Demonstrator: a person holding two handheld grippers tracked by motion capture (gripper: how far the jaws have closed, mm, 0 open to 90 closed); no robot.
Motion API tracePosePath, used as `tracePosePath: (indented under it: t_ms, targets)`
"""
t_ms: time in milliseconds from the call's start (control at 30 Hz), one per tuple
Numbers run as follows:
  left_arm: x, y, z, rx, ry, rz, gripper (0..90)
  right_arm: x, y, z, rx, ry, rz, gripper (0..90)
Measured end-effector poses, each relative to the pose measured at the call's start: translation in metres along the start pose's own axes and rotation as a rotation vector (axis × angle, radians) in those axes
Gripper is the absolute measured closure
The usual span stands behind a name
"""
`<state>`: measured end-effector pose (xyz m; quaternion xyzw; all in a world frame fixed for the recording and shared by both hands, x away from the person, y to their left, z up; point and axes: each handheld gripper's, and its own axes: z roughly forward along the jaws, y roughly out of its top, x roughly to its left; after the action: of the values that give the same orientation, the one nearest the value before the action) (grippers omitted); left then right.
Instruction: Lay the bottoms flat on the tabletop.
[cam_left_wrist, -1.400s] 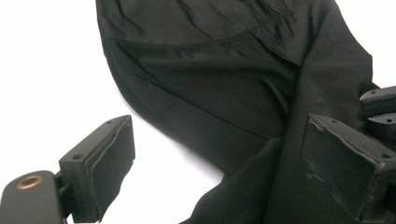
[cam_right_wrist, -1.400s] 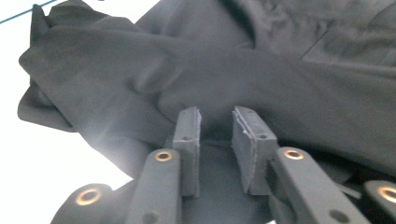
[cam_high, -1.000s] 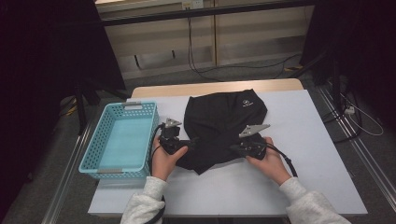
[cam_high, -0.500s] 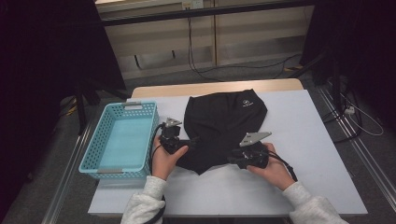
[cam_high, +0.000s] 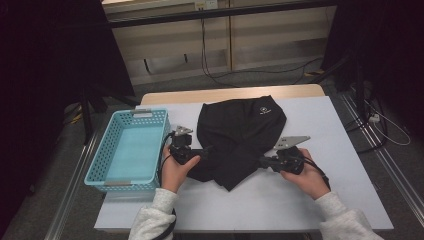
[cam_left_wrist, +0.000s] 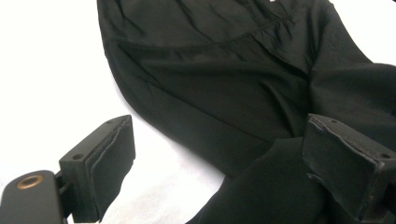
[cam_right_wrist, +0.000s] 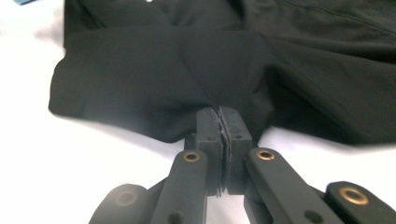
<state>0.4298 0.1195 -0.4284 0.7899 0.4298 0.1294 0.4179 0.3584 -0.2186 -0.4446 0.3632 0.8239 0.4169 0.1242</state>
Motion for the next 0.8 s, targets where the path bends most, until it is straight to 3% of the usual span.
tracePosePath:
  t_ms: [100,300,533,800]
  targets:
    - [-0.002,0.000,0.002,0.002,-0.005,0.003,9.9,-0.006,-0.005,-0.008,-0.004,-0.004,0.023,88.2]
    - [-0.005,0.001,0.004,0.003,-0.009,0.010,9.9,-0.012,-0.015,-0.016,0.031,-0.030,0.022,88.2]
    - [-0.006,0.000,0.006,0.010,-0.011,0.016,9.9,-0.015,-0.017,-0.020,0.031,-0.060,0.028,89.1]
    - [-0.009,0.000,0.006,0.010,-0.019,0.029,9.9,-0.017,-0.017,-0.022,0.026,-0.062,0.036,90.0]
